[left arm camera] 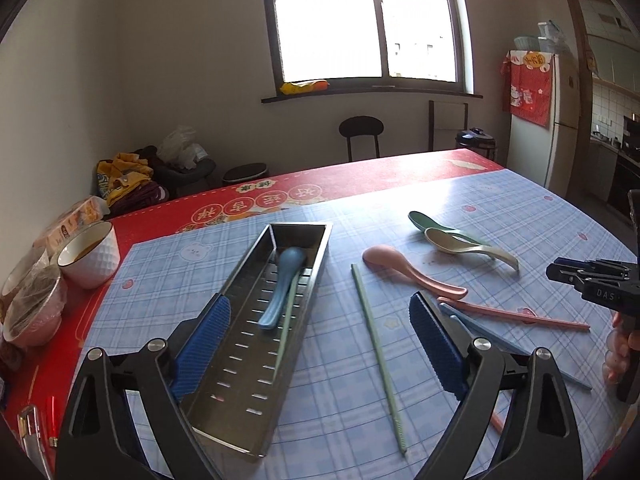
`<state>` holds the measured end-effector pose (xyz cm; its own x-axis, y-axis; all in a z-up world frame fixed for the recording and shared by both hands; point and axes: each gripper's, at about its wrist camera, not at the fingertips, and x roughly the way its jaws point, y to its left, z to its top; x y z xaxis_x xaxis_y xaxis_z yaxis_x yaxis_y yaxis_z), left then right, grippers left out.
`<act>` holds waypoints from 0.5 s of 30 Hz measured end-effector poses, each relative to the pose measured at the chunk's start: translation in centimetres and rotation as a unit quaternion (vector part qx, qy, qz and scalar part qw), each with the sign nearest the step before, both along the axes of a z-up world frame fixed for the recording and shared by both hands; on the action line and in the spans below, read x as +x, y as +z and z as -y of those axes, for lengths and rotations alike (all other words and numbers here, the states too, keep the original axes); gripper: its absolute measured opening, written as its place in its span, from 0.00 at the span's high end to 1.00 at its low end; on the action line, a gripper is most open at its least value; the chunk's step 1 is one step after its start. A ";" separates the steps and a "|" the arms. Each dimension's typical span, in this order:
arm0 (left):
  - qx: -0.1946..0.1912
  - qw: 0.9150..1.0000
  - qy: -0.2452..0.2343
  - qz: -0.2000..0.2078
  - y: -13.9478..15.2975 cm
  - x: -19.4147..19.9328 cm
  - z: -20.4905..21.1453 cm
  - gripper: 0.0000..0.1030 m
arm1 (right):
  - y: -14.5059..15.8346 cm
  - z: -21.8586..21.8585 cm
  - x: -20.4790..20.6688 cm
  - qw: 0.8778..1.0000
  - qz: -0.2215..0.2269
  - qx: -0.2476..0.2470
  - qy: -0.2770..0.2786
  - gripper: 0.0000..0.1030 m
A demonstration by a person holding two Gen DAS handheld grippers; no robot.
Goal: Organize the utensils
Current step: 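Grasp the second green chopstick with the left gripper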
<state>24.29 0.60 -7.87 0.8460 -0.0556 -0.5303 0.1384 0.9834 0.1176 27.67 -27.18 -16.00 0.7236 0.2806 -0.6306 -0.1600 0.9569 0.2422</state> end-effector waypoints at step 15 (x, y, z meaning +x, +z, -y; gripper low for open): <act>0.002 0.989 -0.009 -0.149 -6.8 7.8 3.9 0.75 | -0.7 0.9 0.5 0.999 -0.017 0.043 0.006 0.76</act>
<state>32.05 -3.28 -14.62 0.6504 -0.0653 -0.7568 0.1843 0.9801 0.0738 28.21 -28.11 -16.67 0.6988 0.3437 -0.6274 -0.1627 0.9304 0.3284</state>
